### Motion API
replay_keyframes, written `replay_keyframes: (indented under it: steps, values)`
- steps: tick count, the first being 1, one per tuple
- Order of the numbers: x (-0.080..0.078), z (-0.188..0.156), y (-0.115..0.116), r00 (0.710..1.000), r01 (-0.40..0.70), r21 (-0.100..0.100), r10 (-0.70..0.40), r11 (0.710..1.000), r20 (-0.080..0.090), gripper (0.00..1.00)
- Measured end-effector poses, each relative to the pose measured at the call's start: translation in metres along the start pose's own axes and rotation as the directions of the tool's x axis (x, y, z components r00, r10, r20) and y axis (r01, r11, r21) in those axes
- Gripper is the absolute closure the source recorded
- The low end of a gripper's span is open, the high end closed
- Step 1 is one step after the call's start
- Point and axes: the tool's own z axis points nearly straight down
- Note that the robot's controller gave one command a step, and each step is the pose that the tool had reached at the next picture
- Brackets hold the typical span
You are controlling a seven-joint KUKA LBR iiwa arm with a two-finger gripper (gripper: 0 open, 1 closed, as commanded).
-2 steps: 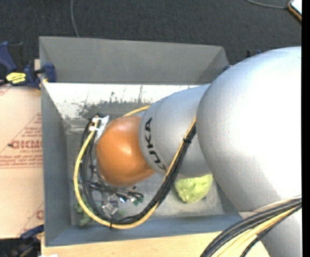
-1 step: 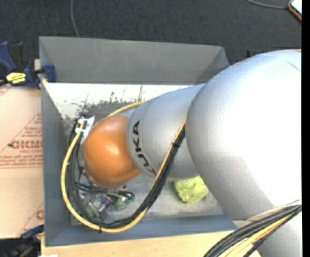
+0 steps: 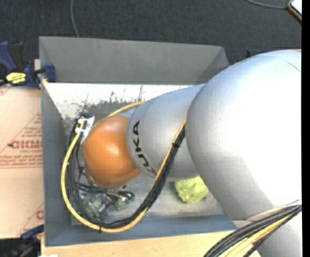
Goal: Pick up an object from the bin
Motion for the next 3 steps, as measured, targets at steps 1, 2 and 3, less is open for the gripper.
replay_keyframes:
  steps: [1,2,3]
  values:
    - [0.001,-0.015,0.001,1.000,-0.003,-0.003,0.003,1.000,-0.004,1.00]
    - [0.000,-0.027,0.001,1.000,-0.004,-0.001,0.004,1.000,0.002,1.00]
    - [0.001,-0.030,0.001,1.000,-0.006,-0.002,0.006,1.000,0.000,1.00]
